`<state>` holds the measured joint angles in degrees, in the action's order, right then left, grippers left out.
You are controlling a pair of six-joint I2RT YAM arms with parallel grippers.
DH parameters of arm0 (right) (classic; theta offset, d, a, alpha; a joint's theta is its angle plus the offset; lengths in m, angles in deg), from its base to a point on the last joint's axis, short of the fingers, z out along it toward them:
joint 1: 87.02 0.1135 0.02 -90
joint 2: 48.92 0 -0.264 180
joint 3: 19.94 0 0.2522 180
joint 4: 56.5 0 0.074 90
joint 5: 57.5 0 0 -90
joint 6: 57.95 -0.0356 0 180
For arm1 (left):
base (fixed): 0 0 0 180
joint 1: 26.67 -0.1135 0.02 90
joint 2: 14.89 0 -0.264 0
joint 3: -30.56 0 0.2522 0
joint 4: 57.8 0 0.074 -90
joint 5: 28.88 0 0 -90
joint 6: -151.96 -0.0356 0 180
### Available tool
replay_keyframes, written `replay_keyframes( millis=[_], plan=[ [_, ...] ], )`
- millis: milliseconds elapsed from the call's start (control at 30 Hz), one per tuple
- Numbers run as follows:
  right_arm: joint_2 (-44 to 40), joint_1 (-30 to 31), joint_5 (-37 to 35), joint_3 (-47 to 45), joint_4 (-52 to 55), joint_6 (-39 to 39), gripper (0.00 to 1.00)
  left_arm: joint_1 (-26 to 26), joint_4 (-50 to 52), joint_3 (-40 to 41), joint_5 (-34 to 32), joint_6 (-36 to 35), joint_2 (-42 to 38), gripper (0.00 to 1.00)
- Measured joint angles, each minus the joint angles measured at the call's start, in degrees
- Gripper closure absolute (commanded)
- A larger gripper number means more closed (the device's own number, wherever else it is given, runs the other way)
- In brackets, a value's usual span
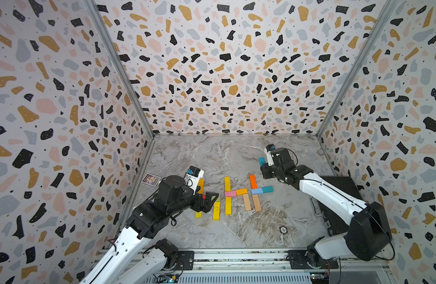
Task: Assemble the letter h with building blocks
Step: Assemble the building block at the center of the board.
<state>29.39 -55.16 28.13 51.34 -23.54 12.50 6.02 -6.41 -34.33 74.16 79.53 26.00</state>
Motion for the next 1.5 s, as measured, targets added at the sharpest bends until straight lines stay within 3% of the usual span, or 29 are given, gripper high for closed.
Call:
replay_keyframes(
  millis=[267,500,1133,1500],
  plan=[
    [-11.2,5.1,-2.2,-15.3,6.8,-5.9,0.81,0.0,0.0,0.0,0.0,0.0,-0.4,0.01],
    [-13.1,6.3,-2.9,-22.8,7.4,-9.7,0.81,0.0,0.0,0.0,0.0,0.0,-0.5,0.01],
    [-5.1,5.8,-4.5,-23.6,4.7,-11.0,0.81,0.0,0.0,0.0,0.2,0.0,-0.1,0.01],
    [-6.2,1.1,-3.2,-23.6,4.3,-7.6,0.81,0.0,0.0,0.0,0.2,0.0,0.3,0.01]
  ],
)
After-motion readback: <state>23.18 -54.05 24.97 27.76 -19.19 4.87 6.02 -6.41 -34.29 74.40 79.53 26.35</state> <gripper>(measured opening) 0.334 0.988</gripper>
